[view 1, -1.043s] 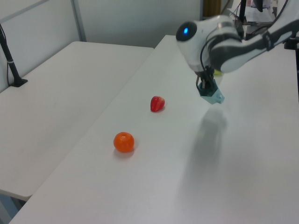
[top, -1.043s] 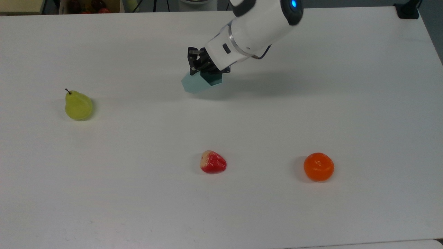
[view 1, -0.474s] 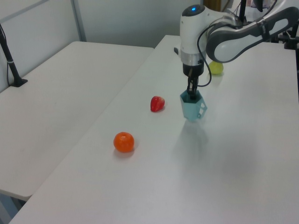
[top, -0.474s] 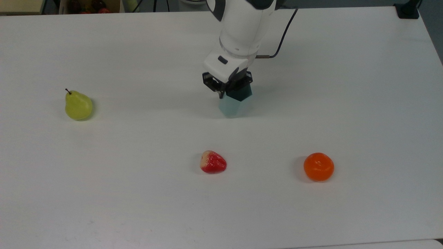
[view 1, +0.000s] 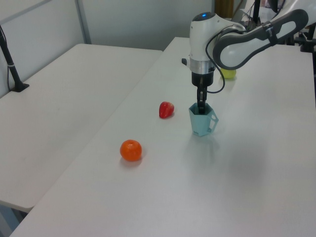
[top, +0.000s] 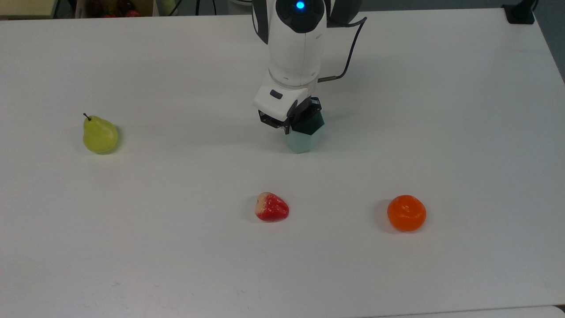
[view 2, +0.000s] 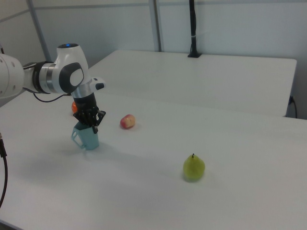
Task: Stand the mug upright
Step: 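Open the gripper and lift it away from the upright mug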
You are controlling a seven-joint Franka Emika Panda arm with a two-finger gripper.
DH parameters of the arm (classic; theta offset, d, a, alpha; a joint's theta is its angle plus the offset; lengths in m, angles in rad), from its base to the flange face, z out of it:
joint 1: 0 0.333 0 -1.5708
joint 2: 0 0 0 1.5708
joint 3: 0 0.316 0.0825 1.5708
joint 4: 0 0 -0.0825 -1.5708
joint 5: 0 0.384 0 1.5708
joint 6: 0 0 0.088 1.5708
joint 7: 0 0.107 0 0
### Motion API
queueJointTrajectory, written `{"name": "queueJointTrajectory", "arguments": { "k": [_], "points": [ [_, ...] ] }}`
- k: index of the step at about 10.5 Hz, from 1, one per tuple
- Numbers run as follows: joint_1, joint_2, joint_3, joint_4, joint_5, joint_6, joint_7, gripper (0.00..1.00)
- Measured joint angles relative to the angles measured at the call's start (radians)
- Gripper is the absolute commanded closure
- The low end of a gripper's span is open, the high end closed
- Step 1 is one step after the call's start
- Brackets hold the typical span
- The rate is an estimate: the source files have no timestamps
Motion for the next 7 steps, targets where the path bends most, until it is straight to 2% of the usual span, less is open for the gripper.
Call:
{"name": "queueJointTrajectory", "arguments": {
  "k": [4,7],
  "points": [
    [-0.012,-0.052,0.0,0.01,0.0,-0.078,-0.001,0.0],
    [-0.027,-0.16,-0.008,0.021,-0.011,-0.196,0.063,0.0]
  ]
}}
